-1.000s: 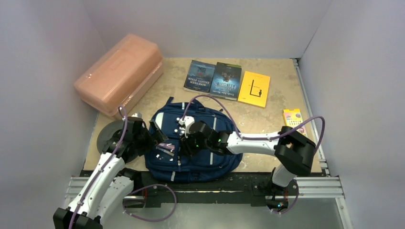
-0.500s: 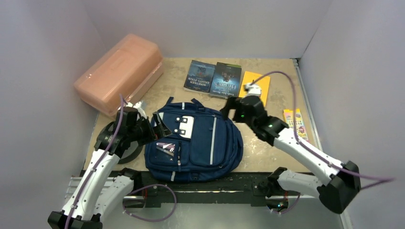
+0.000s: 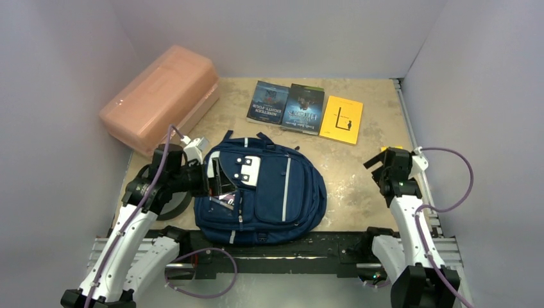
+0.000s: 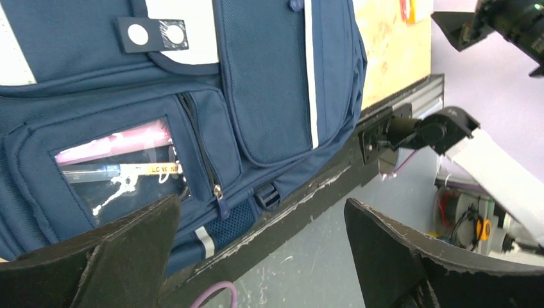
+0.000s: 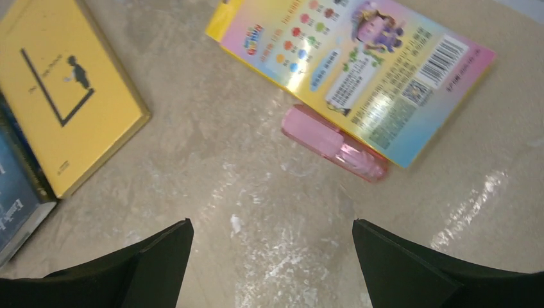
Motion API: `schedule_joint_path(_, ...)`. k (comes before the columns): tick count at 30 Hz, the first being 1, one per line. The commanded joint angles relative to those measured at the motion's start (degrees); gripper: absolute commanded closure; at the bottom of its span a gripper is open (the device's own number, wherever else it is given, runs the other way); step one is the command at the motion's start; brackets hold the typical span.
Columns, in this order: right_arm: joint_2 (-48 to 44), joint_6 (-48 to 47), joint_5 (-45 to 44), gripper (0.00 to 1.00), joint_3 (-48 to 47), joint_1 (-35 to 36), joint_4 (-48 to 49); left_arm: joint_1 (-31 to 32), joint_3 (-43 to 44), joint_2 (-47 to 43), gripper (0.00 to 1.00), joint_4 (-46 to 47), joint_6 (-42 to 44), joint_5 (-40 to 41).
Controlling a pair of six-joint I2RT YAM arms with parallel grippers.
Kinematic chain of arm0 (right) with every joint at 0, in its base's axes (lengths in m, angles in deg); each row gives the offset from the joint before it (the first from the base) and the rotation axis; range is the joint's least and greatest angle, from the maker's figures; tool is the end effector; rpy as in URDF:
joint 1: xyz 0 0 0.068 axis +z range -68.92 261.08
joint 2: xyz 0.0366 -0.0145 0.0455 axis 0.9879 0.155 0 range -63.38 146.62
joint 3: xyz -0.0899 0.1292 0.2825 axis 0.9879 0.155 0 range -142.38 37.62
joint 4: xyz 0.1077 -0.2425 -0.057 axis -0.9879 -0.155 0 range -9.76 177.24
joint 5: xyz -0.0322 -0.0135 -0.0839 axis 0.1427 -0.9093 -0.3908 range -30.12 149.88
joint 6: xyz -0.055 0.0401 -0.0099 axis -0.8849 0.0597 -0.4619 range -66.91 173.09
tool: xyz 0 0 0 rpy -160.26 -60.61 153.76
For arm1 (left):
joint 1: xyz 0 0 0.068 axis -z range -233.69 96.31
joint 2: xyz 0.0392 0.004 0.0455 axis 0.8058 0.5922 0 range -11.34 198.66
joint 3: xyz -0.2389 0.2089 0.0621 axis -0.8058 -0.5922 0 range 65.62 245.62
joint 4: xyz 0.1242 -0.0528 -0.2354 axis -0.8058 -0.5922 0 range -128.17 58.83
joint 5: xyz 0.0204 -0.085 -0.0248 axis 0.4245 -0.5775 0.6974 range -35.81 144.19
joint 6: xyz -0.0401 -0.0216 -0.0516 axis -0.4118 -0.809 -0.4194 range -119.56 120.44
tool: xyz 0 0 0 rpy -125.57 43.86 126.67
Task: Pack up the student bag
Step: Pick up the stationery from the center of the board.
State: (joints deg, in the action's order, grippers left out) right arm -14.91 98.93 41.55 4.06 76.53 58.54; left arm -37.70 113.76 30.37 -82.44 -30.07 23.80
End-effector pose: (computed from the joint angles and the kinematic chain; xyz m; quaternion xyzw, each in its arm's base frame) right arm 0.1628 -0.0305 0.2549 0.4431 0.7944 0.0001 0.4154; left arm 0.1054 -0.0594 0.3259 -0.0128 0.8966 -0.3686 0.2450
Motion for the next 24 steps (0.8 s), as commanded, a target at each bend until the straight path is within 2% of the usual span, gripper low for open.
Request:
schedule_joint_path(1, -3.1, 7.2, 2.5, 0.01, 4.5, -4.3, 0.1, 2.0, 1.9, -1.0, 0.00, -1.0, 4.5, -3.1)
schedule_joint_path(3, -4.3, 8.1, 4.2, 0.01, 6.7, -7.3, 1.6, 4.3, 2.2, -1.4, 0.00, -1.0, 4.2, -2.0)
schedule_joint_path(7, -4.9, 8.8, 4.6, 0.01, 9.7, -8.7, 4.7, 8.1, 2.1, -2.2, 0.00, -1.1, 4.0, 0.0)
schedule_joint_path(17, 3.2, 7.1, -0.3, 0.01, 9.6, -9.7, 9.3, 9.6, 1.8, -3.2, 0.00, -0.7, 3.8, 1.7)
schedule_joint_path(24, 10.1, 3.9, 2.7, 0.01, 9.0, -10.9, 16.1, 9.6, 1.7, -2.8, 0.00, -0.6, 3.5, 2.7)
